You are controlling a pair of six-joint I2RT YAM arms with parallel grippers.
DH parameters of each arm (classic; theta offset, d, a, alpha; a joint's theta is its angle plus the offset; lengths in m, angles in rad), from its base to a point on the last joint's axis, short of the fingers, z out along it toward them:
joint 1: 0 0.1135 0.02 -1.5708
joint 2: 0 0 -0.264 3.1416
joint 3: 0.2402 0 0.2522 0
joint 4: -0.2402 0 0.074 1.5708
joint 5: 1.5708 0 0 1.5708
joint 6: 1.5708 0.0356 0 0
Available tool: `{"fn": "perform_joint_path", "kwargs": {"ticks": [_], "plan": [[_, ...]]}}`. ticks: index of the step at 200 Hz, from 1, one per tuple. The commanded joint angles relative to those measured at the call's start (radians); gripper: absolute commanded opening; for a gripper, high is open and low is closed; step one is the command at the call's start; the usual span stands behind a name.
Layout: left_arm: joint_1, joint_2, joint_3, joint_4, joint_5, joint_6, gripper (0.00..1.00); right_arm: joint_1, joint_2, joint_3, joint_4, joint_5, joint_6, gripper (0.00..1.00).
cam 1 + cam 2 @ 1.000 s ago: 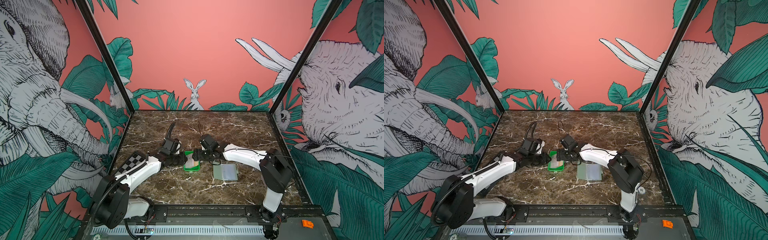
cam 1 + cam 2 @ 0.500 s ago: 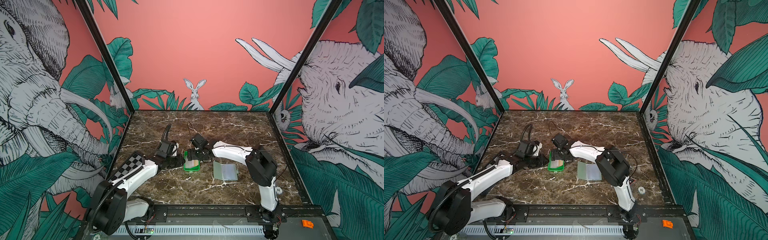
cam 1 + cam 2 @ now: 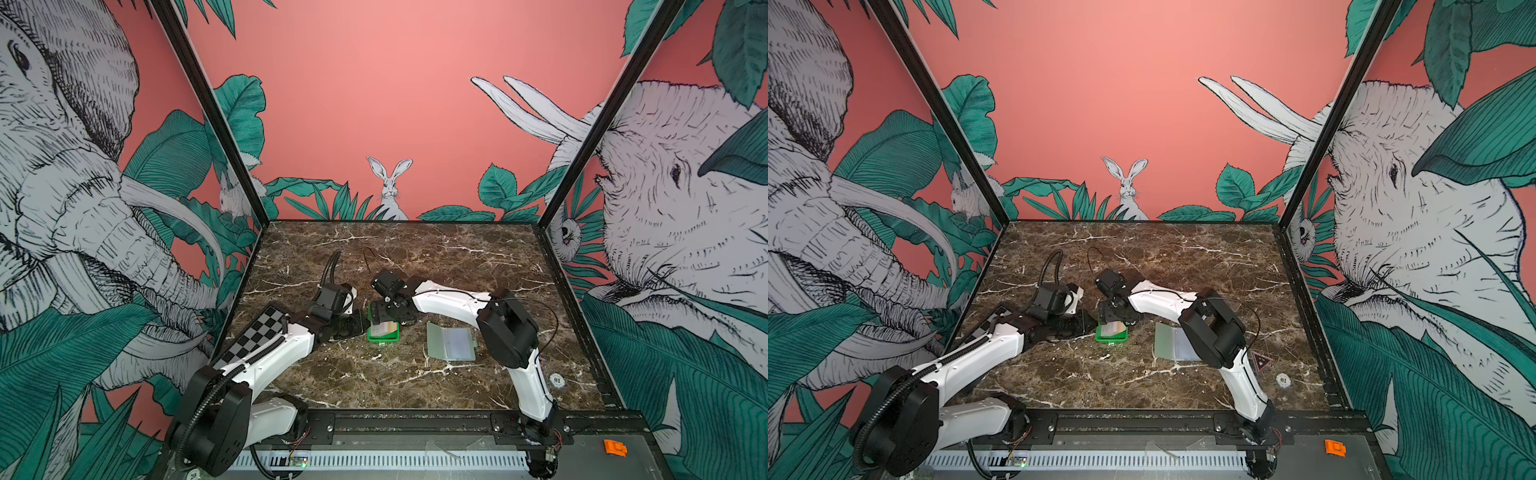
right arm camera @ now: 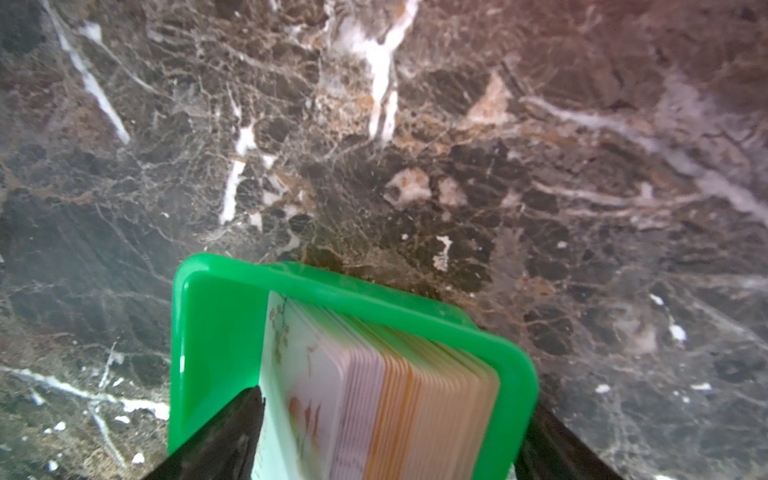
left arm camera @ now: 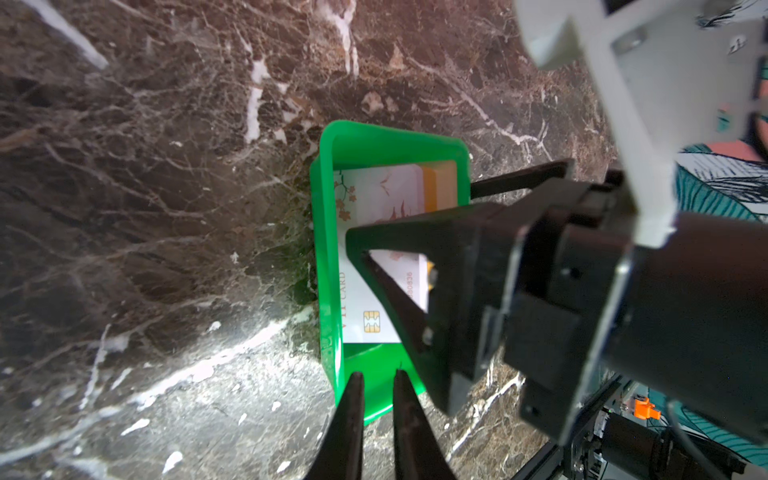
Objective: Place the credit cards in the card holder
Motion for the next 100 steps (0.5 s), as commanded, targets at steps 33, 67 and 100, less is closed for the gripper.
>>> {"fn": "perform_joint_path", "kwargs": {"ticks": [33, 67, 100], "plan": [[0.008, -0.036, -0.022, 0.016, 0.016, -0.018, 0.15, 0.019, 0.062, 0.071, -0.089, 0.043, -0.024, 0.88], [0.008, -0.034, -0.023, 0.021, 0.029, -0.021, 0.15, 0.022, 0.074, 0.079, -0.103, 0.063, -0.025, 0.78], [0.008, -0.013, -0.019, 0.042, 0.055, -0.026, 0.15, 0.024, 0.078, 0.078, -0.106, 0.072, -0.026, 0.67]]}}
